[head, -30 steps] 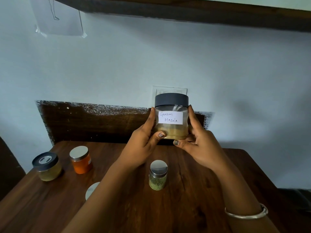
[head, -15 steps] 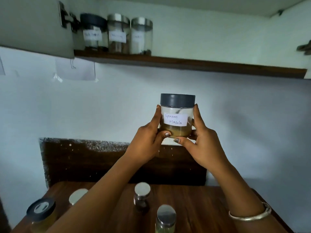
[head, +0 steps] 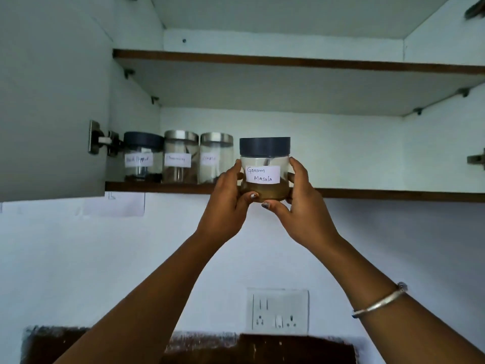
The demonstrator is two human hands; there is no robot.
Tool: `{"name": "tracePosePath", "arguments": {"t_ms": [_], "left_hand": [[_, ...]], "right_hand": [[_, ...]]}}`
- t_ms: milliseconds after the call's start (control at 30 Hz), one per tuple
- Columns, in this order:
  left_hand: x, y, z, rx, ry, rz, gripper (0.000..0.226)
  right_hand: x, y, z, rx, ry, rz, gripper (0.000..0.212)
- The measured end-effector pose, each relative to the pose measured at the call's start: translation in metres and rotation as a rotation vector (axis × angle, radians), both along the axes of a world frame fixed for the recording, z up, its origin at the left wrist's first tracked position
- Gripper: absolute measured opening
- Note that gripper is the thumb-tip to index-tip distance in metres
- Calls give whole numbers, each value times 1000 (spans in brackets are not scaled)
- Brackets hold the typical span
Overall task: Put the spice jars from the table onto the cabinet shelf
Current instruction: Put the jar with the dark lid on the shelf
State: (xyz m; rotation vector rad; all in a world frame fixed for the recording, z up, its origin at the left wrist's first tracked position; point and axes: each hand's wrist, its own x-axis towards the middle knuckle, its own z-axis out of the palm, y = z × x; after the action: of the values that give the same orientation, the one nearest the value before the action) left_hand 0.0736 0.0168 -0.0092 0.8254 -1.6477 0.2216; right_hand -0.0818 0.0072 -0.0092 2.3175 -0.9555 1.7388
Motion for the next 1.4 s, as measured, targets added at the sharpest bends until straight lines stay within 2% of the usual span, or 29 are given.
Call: {"name": "tracePosePath", "arguments": {"t_ms": [133, 367, 467, 600, 800, 1033, 1167, 1233, 1400], "left_hand": [[5, -28, 18, -10, -1, 72, 59], [1, -60, 10, -134, 78, 222, 28], [-5, -69, 3, -201, 93, 307, 30], [-11, -72, 1, -182, 115, 381, 37], [-15, -71, 11, -105, 98, 508, 31], [-9, -68, 14, -12, 51, 530, 28], [-11, -60, 14, 25, 67, 491, 45], [-10, -56, 11, 52, -32, 523, 49], [-8, -41, -6, 120, -179, 487, 76]], "right_hand": [[9, -38, 16, -23, -21, -12, 84], [12, -75, 23, -36, 99, -264, 58], [20, -75, 22, -75, 89, -346, 56], [26, -74, 22, -98, 135, -452, 51], [33, -75, 19, -37, 223, -540, 62], [35, -79, 9, -38, 342, -627, 74], [37, -81, 9, -26, 358, -641, 79], [37, -80, 8, -26, 380, -646, 83], [34, -65, -9, 7, 426, -558, 84]]}}
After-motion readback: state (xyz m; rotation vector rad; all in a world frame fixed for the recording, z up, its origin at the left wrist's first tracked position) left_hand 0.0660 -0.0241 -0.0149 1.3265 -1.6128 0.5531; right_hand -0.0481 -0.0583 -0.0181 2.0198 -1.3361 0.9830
